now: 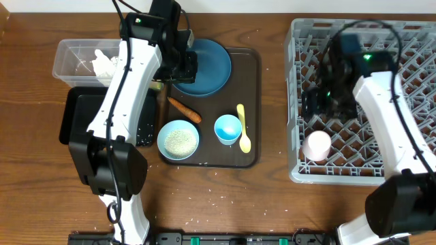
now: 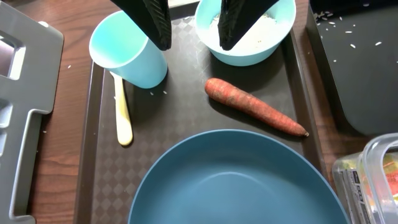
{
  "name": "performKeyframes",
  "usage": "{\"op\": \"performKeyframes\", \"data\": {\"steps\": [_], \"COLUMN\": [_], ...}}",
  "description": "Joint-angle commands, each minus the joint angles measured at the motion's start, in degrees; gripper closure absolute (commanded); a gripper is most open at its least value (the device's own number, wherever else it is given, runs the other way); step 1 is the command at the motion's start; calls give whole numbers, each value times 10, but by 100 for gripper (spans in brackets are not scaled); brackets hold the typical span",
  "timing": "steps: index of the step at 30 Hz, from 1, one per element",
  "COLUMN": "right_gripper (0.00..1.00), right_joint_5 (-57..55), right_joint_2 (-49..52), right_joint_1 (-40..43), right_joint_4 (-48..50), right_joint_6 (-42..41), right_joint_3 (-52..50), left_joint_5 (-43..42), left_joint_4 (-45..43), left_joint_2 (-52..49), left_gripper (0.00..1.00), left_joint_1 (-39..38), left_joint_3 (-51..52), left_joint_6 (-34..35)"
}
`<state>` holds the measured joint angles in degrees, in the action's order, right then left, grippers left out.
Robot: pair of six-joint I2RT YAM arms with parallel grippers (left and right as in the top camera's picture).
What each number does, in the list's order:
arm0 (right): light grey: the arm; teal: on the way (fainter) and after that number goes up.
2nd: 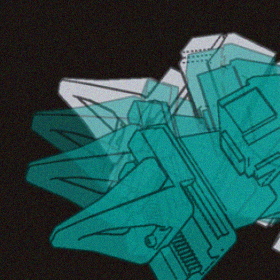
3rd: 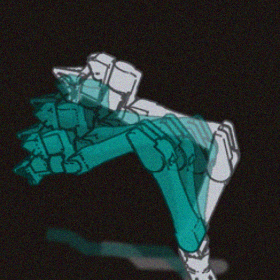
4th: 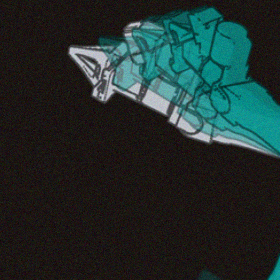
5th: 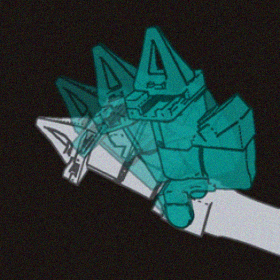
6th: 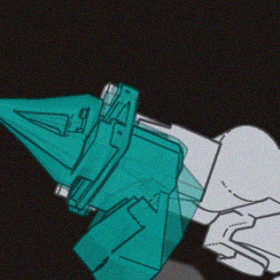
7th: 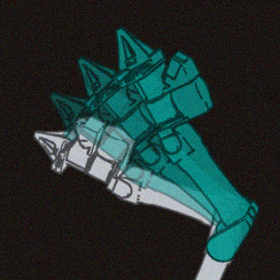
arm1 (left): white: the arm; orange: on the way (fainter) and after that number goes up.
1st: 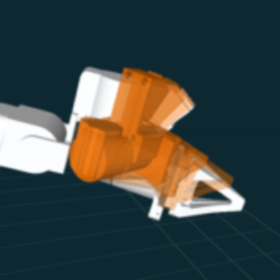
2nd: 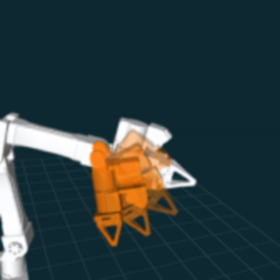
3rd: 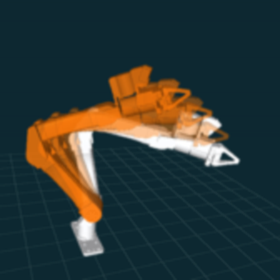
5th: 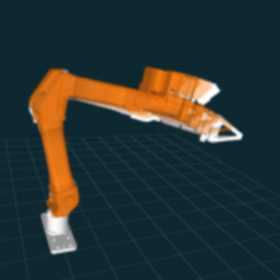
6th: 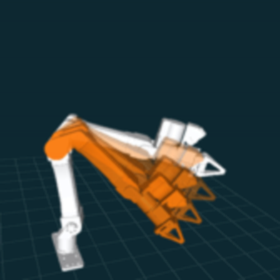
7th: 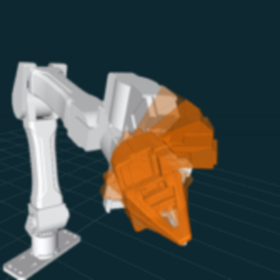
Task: Sort waste into correct bins and load items into the dishwasher rack
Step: 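Grasp the light-blue cup with the left gripper and lift it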
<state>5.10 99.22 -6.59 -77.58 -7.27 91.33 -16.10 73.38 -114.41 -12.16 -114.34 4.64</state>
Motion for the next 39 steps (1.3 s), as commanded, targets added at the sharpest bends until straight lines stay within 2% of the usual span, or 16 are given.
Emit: {"op": "performKeyframes", "data": {"steps": [1, 5, 10, 14, 21, 23, 25, 27, 36, 39], "right_gripper": [16, 11, 12, 12, 13, 13, 14, 16, 16, 16], "right_joint_5": [-8, -2, -2, -2, -2, -2, -2, -2, -2, -2], "right_joint_2": [-24, -26, -26, -25, -25, -25, -25, -25, -25, -25], "right_joint_1": [-6, -6, -6, -6, -6, -6, -6, -6, -6, -6], "right_joint_4": [-8, -5, 3, 2, 9, 11, 14, 17, 24, 27], "right_joint_6": [-8, -8, -8, -8, -3, -3, -3, -4, -4, -4], "right_joint_3": [66, 99, 91, 85, 72, 69, 68, 67, 67, 67], "left_joint_5": [8, 8, 12, 102, 106, 106, 106, 106, 97, 94], "left_joint_4": [13, 37, 28, 5, -66, -81, -96, -103, -145, -171], "left_joint_2": [-5, -5, -6, -6, -6, -6, -6, -6, -6, -6], "left_gripper": [71, 70, 69, 68, 68, 72, 88, 92, 86, 87], "left_joint_1": [-8, -32, -89, -131, -160, -163, -163, -163, -176, -186], "left_joint_3": [-3, 0, 39, 107, 207, 224, 232, 232, 255, 274], "left_joint_6": [-4, -4, 5, 108, 179, 186, 190, 197, 197, 197]}}
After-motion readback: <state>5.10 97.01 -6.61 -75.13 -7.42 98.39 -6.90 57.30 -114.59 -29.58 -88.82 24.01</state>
